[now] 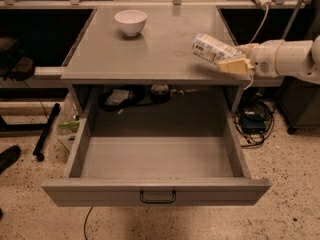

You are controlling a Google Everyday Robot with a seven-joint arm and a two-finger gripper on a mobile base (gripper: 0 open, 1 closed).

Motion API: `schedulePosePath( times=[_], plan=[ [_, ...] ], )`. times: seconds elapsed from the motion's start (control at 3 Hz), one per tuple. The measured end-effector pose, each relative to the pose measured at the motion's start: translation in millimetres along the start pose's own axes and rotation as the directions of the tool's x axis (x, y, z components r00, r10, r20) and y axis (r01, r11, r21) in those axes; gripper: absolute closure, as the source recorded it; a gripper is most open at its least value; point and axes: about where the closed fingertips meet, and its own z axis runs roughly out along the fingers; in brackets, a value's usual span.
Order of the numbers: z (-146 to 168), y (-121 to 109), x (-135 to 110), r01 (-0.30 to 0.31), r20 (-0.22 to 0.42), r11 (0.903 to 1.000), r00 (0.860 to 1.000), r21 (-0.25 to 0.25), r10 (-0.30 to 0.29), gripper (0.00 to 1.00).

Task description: Place blue plastic bottle into top drawer

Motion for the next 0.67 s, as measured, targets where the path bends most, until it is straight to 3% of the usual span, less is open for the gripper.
schedulePosePath(
  times=[0.33, 0.67],
  plan=[
    [-21.4, 35.1, 1.9, 0.085, 0.005, 0.9936, 0.996, -0.075, -0.085, 1.00],
    [-21.4, 35.1, 1.9, 0.085, 0.005, 0.9936, 0.996, -0.075, -0.085, 1.00]
  ],
)
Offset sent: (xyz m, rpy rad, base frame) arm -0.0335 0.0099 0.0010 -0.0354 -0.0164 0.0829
